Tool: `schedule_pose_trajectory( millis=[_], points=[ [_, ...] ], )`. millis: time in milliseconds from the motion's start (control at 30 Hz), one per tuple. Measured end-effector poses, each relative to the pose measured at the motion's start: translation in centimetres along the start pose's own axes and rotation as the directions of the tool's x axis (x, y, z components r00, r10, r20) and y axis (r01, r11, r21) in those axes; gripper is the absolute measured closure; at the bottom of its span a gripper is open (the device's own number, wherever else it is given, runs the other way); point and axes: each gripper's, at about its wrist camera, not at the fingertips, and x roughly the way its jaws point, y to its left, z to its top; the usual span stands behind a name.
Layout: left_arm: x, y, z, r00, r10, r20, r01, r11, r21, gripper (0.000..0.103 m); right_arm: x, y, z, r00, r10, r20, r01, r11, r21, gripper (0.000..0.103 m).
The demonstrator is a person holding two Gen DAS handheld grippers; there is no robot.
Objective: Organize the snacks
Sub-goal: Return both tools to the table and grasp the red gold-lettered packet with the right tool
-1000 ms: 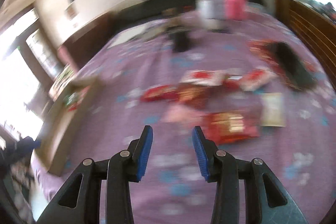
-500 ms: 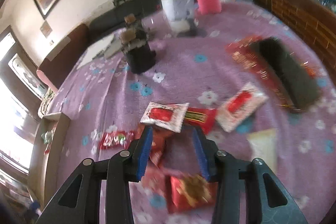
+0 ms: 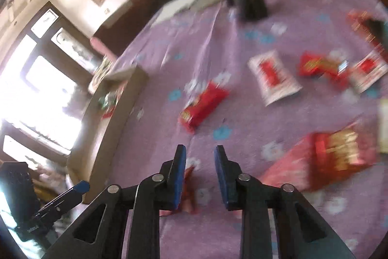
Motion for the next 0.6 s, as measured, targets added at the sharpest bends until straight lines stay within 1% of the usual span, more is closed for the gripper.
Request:
schedule_pose_trajectory(
  millis=[33, 67, 133, 200, 233, 267, 300, 367, 433, 500, 533, 567, 600],
  points=[
    [0.0, 0.1, 0.0, 1.0, 0.002, 0.0, -0.002, 1.0, -0.003, 0.047, -0.4, 0.2, -0.2, 1.0, -0.009, 0.008, 0.009, 1.0, -0.016, 0.059],
    [0.0, 0.2, 0.0, 1.0, 0.004, 0.001, -0.004, 1.0, -0.008, 0.047, -0.7, 0.6, -0.6, 1.0, -0.01, 0.007, 0.01, 0.999, -0.033, 0.057],
    [-0.1, 0.5, 0.0, 1.0, 0.004, 0.002, -0.004, 1.0, -0.018, 0.047, -0.8, 1.5, -1.6, 1.0, -0.004, -0.006, 0.004, 0.997, -0.073, 0.056],
    [0.0, 0.6, 0.0, 1.0, 0.006, 0.0, -0.006, 1.0, -0.023, 0.047, -0.4, 2.7, -2.5, 1.0, -0.003, -0.03, -0.002, 0.989, -0.145, 0.057],
    [0.0, 0.6, 0.0, 1.0, 0.007, -0.002, -0.007, 1.0, -0.024, 0.047, -0.2, 3.1, -2.9, 0.999, -0.006, -0.049, -0.003, 0.986, -0.166, 0.055],
    [0.0, 0.6, 0.0, 1.0, 0.008, -0.004, -0.008, 1.0, -0.025, 0.047, -0.1, 3.5, -3.5, 0.998, -0.027, -0.065, 0.015, 0.984, -0.175, 0.055],
    [0.0, 0.6, 0.0, 1.0, 0.009, -0.006, -0.009, 1.0, -0.023, 0.047, -0.3, 3.6, -3.7, 0.997, -0.041, -0.06, 0.03, 0.985, -0.171, 0.055],
    [-0.1, 0.6, 0.0, 1.0, 0.013, -0.004, -0.013, 1.0, -0.019, 0.047, -1.5, 3.5, -4.7, 0.999, -0.028, -0.042, 0.023, 0.992, -0.123, 0.055],
    [0.0, 0.8, 0.1, 1.0, 0.016, -0.002, -0.016, 1.0, -0.022, 0.047, -2.2, 3.1, -5.6, 0.998, 0.033, -0.053, -0.037, 0.997, -0.068, 0.053],
    [0.2, 1.0, 0.2, 1.0, 0.015, -0.006, -0.015, 0.999, -0.032, 0.047, -1.8, 3.2, -6.2, 0.992, 0.094, -0.089, -0.096, 0.995, -0.02, 0.053],
    [0.4, 1.0, 0.3, 1.0, 0.014, -0.007, -0.014, 0.999, -0.037, 0.047, -1.5, 3.2, -6.3, 0.99, 0.101, -0.1, -0.103, 0.995, -0.009, 0.053],
    [0.4, 1.1, 0.3, 1.0, 0.011, -0.008, -0.012, 0.999, -0.043, 0.047, -1.0, 3.3, -6.2, 0.99, 0.091, -0.105, -0.091, 0.996, 0.0, 0.053],
    [0.4, 1.2, 0.3, 1.0, 0.008, -0.008, -0.009, 0.999, -0.047, 0.047, -0.6, 3.4, -5.9, 0.993, 0.062, -0.101, -0.062, 0.998, 0.008, 0.053]
  ],
)
